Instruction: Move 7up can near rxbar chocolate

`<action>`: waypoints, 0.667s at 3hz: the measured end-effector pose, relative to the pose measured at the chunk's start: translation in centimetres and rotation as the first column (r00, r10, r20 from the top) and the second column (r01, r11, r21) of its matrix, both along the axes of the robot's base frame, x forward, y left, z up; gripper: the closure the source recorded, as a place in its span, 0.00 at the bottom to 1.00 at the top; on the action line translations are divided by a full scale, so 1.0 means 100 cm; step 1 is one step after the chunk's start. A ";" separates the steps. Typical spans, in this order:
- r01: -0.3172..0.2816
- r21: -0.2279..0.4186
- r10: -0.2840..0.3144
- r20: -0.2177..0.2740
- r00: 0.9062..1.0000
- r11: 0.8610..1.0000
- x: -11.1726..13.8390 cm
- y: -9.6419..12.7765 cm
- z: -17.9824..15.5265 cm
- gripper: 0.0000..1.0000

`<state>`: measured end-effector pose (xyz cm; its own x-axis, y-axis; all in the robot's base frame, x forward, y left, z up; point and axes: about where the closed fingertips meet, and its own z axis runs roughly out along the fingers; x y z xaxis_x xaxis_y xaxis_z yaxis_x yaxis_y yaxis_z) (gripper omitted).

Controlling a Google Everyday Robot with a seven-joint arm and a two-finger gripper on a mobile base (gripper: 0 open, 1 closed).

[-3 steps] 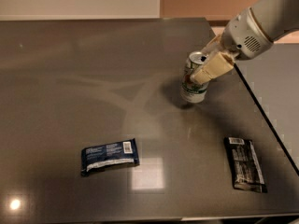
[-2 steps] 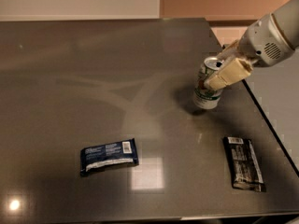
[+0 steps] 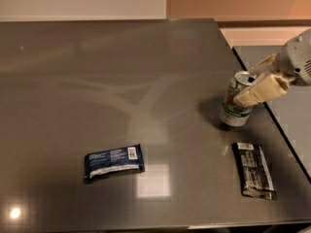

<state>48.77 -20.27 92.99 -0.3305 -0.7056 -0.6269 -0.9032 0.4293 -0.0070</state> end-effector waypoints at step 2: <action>0.033 -0.024 -0.033 -0.004 0.999 0.999 -0.008 -0.018 -0.014 0.61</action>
Offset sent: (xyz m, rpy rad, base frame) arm -0.0097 -0.0297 -0.0216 -0.0430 0.0035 -0.0512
